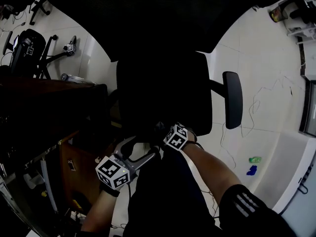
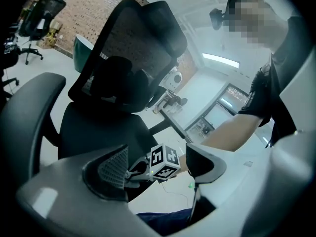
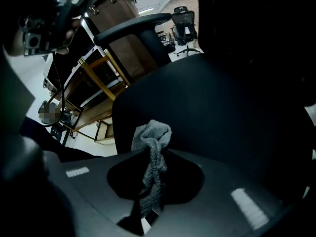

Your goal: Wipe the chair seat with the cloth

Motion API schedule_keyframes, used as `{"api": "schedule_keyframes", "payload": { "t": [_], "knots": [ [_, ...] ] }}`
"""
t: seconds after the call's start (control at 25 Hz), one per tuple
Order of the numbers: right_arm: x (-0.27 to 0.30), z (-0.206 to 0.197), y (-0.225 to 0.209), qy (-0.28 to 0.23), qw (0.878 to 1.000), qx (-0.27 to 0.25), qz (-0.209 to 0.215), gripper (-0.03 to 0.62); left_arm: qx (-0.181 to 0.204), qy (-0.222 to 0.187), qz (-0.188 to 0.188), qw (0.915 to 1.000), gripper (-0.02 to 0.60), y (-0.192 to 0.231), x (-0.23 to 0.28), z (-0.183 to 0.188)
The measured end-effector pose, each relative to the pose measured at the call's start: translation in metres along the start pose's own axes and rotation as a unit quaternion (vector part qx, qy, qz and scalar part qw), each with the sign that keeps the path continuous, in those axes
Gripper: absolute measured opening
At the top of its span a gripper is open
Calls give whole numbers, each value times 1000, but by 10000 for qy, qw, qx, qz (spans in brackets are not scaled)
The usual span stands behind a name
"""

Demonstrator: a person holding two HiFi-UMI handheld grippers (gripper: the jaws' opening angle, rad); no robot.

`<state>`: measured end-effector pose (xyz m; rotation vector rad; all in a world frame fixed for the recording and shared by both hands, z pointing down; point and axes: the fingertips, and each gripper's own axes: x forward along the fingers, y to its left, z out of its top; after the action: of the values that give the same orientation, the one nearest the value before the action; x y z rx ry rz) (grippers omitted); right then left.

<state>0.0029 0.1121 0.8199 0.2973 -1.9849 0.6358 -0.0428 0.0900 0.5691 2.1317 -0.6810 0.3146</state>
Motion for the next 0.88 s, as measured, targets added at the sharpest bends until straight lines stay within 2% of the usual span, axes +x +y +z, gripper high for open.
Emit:
{"api": "schedule_keyframes", "payload": {
  "t": [0.2, 0.48, 0.64, 0.72, 0.8, 0.88],
  "knots": [
    [-50, -75, -45, 198, 9969, 576, -488, 51, 160, 141, -378, 9991, 390, -28, 35, 8],
    [-109, -139, -86, 110, 9838, 1505, -970, 49, 414, 396, -744, 9956, 390, -61, 71, 18],
    [-127, -153, -93, 101, 9793, 1661, -1156, 49, 476, 384, -790, 9950, 390, -71, 77, 23],
    [-130, -157, -97, 4, 9737, 1970, -1143, 49, 509, 390, -762, 9950, 390, -72, 77, 26],
    [-134, -151, -95, -344, 9670, 2347, -931, 49, 508, 370, -709, 9955, 390, -76, 73, 32],
    [-145, -129, -83, -845, 9635, 2462, -621, 51, 482, 318, -656, 9962, 390, -84, 65, 40]
  ]
}}
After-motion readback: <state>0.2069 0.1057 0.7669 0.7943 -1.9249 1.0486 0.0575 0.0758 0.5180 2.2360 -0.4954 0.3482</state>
